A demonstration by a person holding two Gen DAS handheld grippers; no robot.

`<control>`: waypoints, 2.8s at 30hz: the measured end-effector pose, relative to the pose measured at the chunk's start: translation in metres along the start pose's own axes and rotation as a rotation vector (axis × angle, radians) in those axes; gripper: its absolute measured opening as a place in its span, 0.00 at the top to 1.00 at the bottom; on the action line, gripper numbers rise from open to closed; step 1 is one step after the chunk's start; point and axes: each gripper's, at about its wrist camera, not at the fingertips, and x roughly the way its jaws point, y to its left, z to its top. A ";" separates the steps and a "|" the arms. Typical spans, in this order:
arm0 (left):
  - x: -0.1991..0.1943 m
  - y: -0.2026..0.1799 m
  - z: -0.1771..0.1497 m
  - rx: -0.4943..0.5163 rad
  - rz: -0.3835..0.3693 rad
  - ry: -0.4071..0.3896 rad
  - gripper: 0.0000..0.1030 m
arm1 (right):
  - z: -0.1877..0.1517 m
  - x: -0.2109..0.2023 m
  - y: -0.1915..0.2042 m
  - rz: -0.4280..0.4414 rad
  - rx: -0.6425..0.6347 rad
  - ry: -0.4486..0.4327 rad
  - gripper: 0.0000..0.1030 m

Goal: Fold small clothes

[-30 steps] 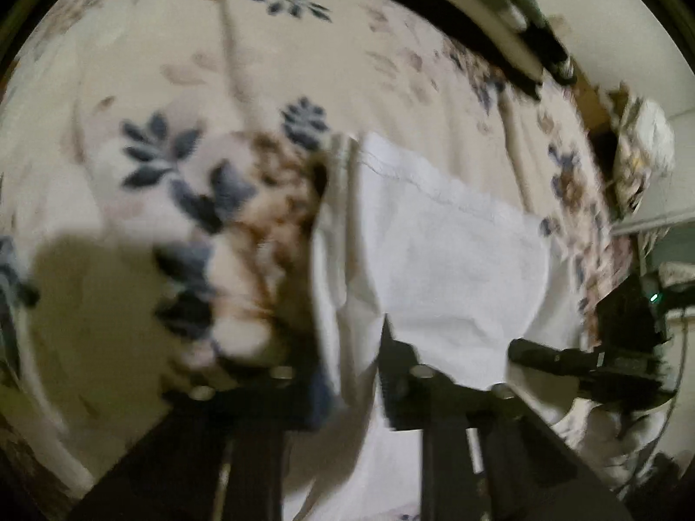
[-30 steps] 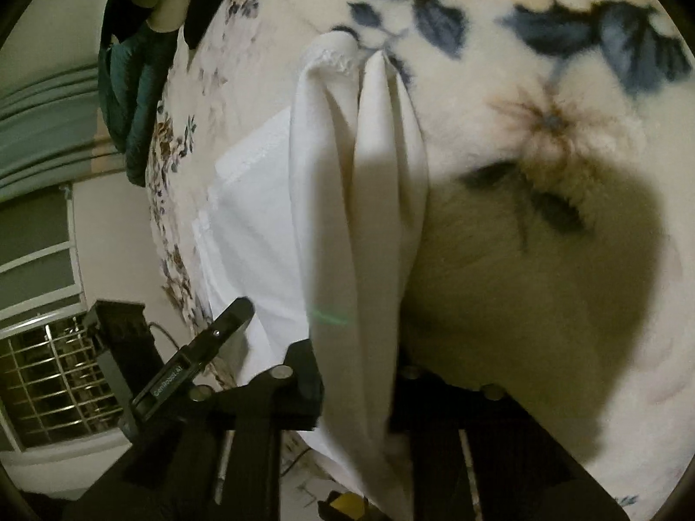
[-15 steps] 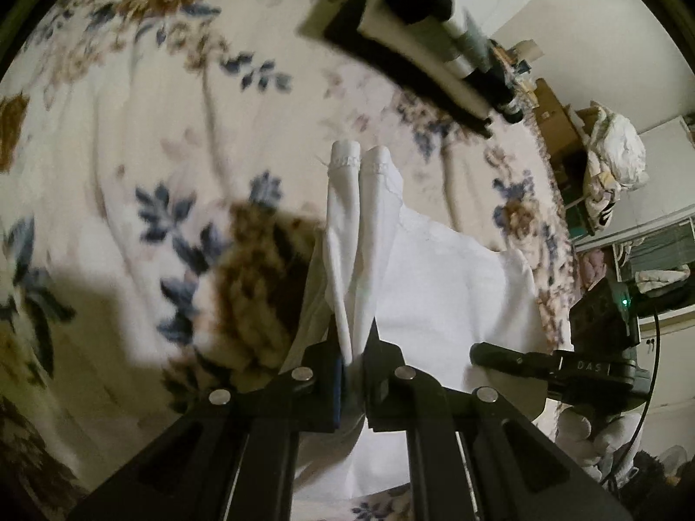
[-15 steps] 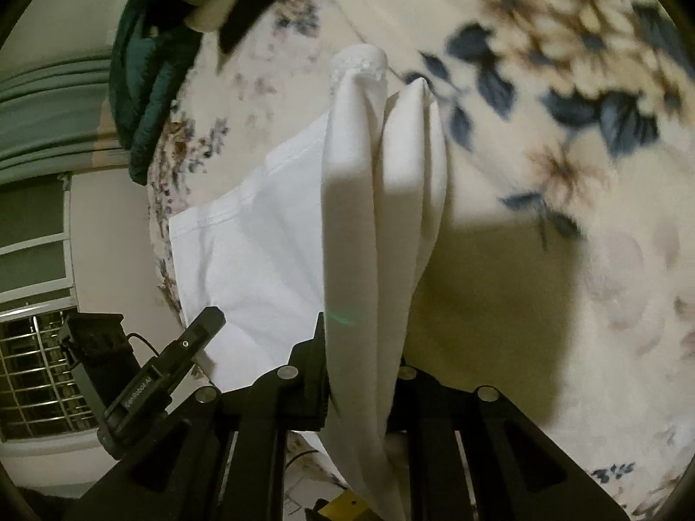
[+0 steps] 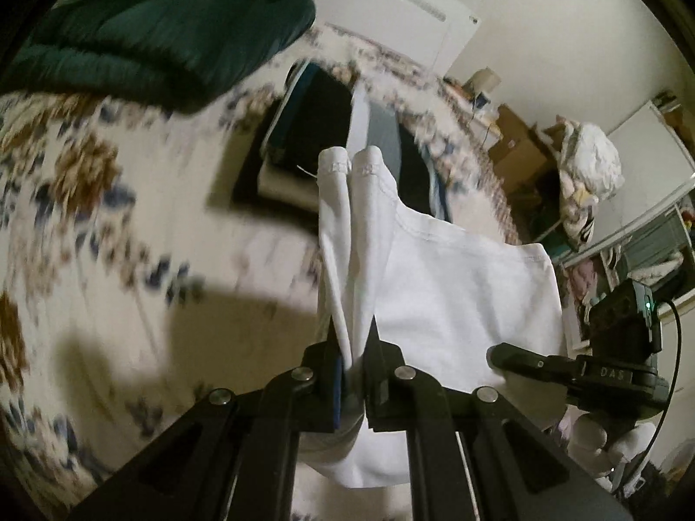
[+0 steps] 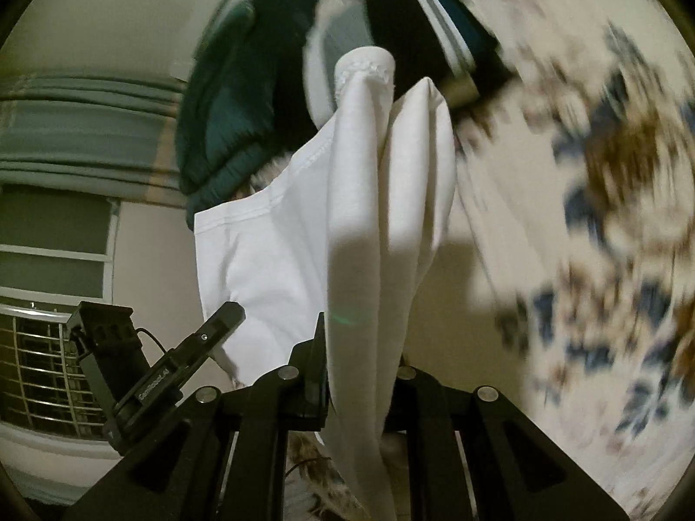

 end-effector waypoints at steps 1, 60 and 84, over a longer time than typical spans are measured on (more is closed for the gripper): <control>-0.001 -0.004 0.012 0.001 -0.001 -0.012 0.95 | 0.015 -0.005 0.007 0.011 -0.012 -0.011 0.88; 0.046 -0.086 0.123 0.175 0.468 -0.166 0.01 | 0.152 -0.052 0.117 -0.865 -0.358 -0.370 0.00; -0.203 -0.211 -0.007 0.178 0.444 -0.286 0.01 | -0.098 -0.301 0.281 -0.808 -0.464 -0.584 0.00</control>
